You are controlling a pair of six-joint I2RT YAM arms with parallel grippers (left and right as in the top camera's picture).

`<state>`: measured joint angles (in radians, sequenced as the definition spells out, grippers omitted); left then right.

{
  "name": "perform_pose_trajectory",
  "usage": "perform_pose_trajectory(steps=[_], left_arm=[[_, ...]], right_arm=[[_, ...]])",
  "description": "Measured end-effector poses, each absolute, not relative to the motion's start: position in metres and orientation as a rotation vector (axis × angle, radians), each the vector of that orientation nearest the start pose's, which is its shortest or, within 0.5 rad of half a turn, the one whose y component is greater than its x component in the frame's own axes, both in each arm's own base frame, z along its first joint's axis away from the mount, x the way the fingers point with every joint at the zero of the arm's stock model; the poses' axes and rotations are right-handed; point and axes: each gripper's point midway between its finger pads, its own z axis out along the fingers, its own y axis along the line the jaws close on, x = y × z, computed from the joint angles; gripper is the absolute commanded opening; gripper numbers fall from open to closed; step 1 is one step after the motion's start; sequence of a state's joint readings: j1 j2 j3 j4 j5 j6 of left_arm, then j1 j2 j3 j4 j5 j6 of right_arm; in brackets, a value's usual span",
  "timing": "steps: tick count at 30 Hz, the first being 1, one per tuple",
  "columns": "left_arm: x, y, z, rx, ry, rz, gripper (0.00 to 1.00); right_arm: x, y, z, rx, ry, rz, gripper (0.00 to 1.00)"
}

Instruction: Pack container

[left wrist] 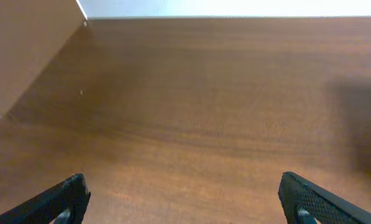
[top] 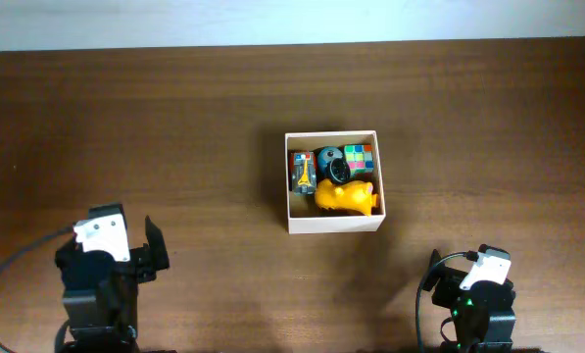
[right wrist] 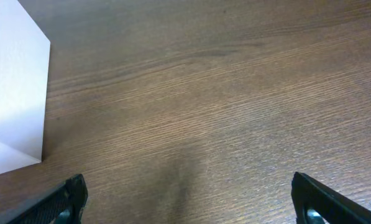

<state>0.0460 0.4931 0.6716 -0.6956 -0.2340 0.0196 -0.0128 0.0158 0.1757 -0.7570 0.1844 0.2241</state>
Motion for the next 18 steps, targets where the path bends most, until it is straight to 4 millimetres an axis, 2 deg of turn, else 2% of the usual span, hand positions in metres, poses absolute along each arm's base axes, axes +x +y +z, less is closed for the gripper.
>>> perform_pose_trajectory(steps=[10,18], left_arm=[[0.216,0.044,0.198,-0.147,2.079,0.244,0.99],[0.21,0.036,0.171,-0.121,2.092,0.2,0.99]], right_arm=[[0.189,-0.034,0.079,0.36,2.128,-0.078,0.99],[0.189,-0.034,0.079,0.359,2.127,-0.078,0.99]])
